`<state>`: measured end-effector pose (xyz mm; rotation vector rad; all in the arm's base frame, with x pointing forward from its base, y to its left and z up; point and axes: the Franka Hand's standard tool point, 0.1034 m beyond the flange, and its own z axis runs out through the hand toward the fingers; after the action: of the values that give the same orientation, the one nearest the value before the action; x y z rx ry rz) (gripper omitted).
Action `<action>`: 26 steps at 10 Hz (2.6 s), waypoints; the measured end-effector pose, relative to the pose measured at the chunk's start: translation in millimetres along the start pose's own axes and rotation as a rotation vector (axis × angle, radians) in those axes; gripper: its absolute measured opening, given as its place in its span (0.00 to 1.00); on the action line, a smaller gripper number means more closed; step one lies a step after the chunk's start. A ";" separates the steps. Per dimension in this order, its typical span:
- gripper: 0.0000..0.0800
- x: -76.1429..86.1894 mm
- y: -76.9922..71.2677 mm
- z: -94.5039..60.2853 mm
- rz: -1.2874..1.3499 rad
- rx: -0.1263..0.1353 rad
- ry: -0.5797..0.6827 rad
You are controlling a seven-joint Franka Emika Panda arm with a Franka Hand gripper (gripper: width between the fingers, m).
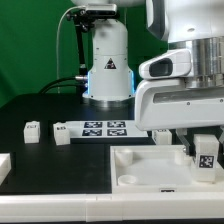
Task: Assemble one leg
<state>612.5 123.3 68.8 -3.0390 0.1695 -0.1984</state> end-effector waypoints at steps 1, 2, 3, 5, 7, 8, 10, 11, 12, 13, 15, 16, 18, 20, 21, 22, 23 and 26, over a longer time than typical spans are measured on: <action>0.37 0.1 0.1 -0.1 0.002 0.001 0.001; 0.37 -0.3 1.2 -0.9 0.092 0.008 0.016; 0.37 -2.5 1.7 0.6 0.260 0.015 0.016; 0.37 -3.9 0.7 1.4 0.593 0.029 0.006; 0.37 -4.1 0.1 2.0 0.841 0.044 -0.007; 0.37 -4.5 -0.9 2.1 0.908 0.045 -0.010; 0.37 -5.0 -5.8 2.1 1.221 0.061 -0.028; 0.37 -5.0 -6.3 1.9 1.299 0.061 -0.031; 0.37 -5.3 -7.0 2.0 1.405 0.066 -0.039; 0.37 -5.6 -7.5 2.1 1.497 0.073 -0.049; 0.59 -5.9 -8.3 2.2 1.501 0.076 -0.053; 0.74 -5.9 -8.3 2.2 1.440 0.077 -0.050; 0.80 -5.4 -6.8 2.0 1.318 0.077 -0.042; 0.81 -4.1 -5.4 1.4 0.976 0.060 -0.018; 0.81 -4.2 -6.6 1.1 0.815 0.047 -0.016; 0.81 -4.7 -9.0 1.3 0.657 0.025 -0.019; 0.81 -5.3 -8.6 3.2 0.505 0.011 -0.017; 0.81 -9.2 -6.7 7.9 0.189 -0.002 -0.032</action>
Offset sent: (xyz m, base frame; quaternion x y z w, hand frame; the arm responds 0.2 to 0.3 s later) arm -0.0043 -0.0010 -0.0020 -0.0165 -0.0052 0.3905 0.9204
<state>605.2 131.7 60.4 -3.0014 0.4524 -0.1352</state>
